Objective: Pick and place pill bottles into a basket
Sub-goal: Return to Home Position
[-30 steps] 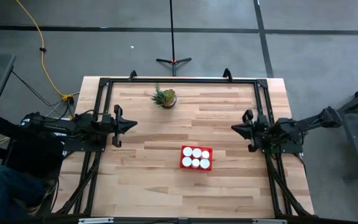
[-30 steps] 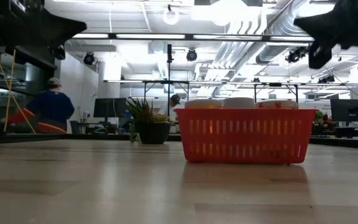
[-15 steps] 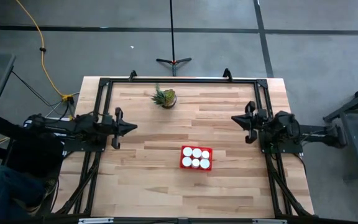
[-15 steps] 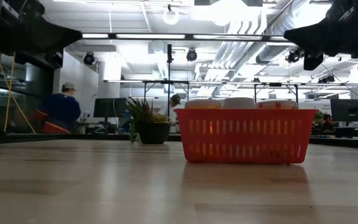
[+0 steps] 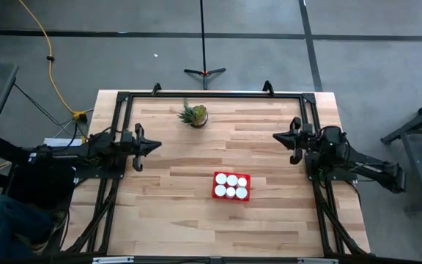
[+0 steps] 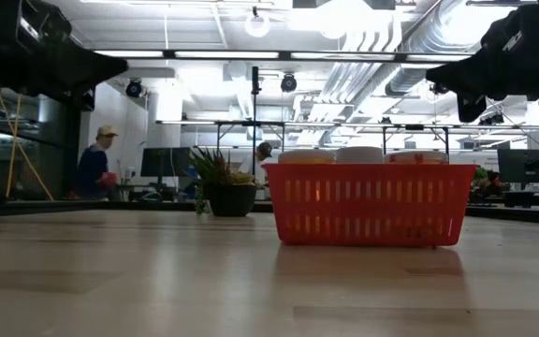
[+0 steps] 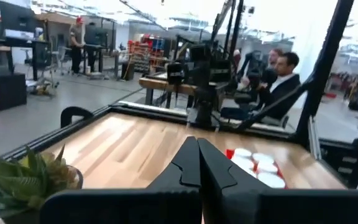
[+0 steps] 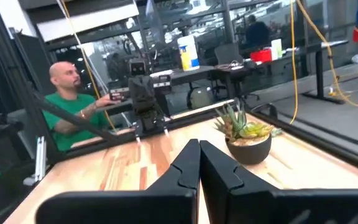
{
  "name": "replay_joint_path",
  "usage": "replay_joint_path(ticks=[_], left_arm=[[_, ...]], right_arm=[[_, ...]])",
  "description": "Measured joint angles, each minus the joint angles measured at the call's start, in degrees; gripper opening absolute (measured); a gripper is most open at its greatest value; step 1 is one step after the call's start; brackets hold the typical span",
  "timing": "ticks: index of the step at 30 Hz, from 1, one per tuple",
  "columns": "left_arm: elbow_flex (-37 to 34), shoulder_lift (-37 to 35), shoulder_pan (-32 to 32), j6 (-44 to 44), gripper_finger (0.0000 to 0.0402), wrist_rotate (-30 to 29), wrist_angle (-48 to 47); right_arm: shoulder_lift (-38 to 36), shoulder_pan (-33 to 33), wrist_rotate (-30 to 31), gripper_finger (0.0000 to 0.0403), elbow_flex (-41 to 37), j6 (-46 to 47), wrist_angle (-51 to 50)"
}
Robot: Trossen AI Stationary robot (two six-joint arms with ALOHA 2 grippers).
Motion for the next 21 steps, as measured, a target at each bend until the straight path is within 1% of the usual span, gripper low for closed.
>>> replay_joint_path(ticks=[2, 4, 6, 10, 17, 21], left_arm=[[0.0, -0.01, 0.3, 0.9, 0.0023, 0.47, -1.67], [-0.04, 0.08, 0.3, 1.2, 0.0023, -0.49, -3.55], [-0.05, 0.05, 0.3, 1.35, 0.0023, -1.5, -4.28], [-0.07, 0.05, 0.3, 1.47, 0.0023, -1.75, -4.31], [-0.1, 0.07, 0.3, 0.91, 0.0023, -0.3, -4.79], [-0.11, 0.07, 0.3, 2.54, 0.0023, -1.64, -4.7]], right_arm=[[0.0, -0.63, -0.78, 0.0, 0.0, -0.23, -0.91], [0.0, -0.8, -0.81, 0.0, -0.3, -1.12, -1.91], [-0.17, -0.8, -0.87, 0.0, -1.86, -1.44, -1.22], [-0.28, -0.76, -0.73, 0.0, -2.03, -1.76, -3.8], [-0.31, -0.74, -1.88, 0.0, -2.05, -4.64, -0.41], [-0.28, -0.74, -2.09, 0.0, -2.05, -6.21, -0.78]])
